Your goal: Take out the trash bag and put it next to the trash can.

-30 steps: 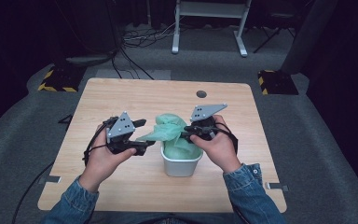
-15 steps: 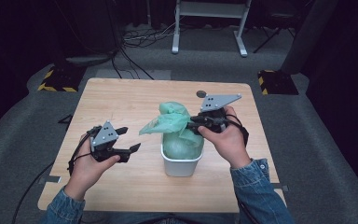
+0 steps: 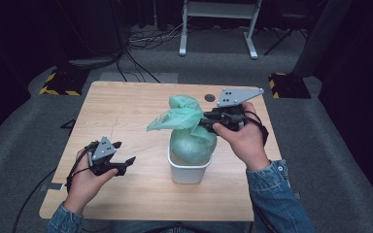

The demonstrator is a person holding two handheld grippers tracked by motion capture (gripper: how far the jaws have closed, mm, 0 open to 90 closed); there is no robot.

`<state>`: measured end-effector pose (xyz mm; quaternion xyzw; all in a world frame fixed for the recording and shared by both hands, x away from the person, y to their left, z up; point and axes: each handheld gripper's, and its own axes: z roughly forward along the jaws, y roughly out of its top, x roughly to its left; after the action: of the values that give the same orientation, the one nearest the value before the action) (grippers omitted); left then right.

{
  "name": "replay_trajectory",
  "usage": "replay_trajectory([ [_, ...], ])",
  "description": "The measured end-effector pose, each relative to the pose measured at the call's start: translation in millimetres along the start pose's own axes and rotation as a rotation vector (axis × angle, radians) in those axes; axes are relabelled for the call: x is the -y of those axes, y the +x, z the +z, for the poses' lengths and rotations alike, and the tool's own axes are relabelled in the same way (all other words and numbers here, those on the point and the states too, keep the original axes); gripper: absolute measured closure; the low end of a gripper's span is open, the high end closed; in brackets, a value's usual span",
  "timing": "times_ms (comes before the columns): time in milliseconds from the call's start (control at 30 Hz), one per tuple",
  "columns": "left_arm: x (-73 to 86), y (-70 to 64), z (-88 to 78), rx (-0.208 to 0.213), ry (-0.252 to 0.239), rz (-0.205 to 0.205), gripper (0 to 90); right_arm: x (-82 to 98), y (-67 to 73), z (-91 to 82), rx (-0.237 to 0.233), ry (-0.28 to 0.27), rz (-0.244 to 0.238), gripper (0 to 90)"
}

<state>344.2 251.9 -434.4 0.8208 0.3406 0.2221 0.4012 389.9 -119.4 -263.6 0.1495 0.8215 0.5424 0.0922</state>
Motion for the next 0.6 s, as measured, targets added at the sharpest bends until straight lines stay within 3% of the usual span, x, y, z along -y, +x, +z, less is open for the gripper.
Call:
replay_trajectory([
  [600, 18.1, 12.9, 7.9, 0.000, 0.038, -0.045, 25.4, -18.7, -2.3, -32.4, 0.055, -0.031, -0.020, 86.2],
])
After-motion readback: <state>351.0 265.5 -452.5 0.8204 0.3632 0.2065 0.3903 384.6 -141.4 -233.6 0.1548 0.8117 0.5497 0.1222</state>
